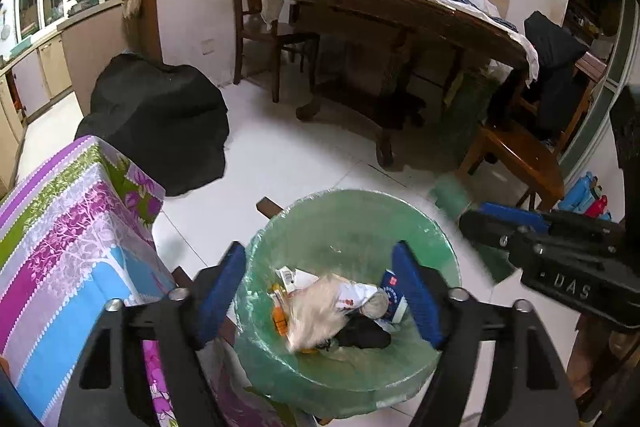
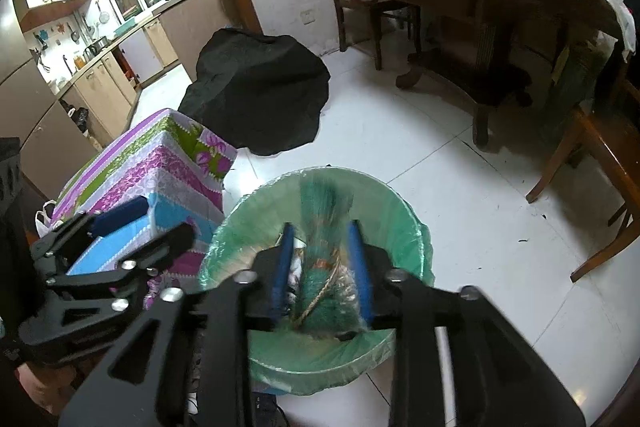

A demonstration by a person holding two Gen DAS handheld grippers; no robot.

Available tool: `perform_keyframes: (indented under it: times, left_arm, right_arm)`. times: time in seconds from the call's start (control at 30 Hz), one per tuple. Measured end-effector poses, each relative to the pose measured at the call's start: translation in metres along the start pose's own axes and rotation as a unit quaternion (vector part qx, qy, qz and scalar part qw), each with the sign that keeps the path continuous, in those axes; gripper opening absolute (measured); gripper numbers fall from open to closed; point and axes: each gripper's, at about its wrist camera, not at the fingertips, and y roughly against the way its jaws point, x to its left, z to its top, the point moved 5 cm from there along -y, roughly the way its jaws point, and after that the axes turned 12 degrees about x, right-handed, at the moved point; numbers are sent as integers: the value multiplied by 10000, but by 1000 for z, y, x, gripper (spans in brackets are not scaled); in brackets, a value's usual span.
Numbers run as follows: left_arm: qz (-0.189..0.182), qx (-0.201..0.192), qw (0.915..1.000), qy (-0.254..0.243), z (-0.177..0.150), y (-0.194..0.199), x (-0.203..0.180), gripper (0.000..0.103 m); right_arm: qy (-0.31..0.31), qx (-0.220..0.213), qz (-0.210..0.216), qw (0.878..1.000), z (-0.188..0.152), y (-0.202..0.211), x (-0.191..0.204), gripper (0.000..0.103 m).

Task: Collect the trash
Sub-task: 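Open both tools to drop the seed bag and scrubber into the bin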

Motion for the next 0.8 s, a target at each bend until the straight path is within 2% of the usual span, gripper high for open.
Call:
perform_keyframes:
  times: [0.37,0.7,0.8]
  left_arm:
    - [82,59,9999,86,-3,-4,8,77]
    - [163,53,9999,25,-5,-4,4,79]
    - [197,56,9998,10,-5,-3,3,81]
  right_arm:
    - [-99,15,37,9999,-11,-5,-9,37]
    - [-48,-82,-12,10000,-13,-2,-10,52]
    - [-42,-130,-46,9999,-15,-1,-9,60]
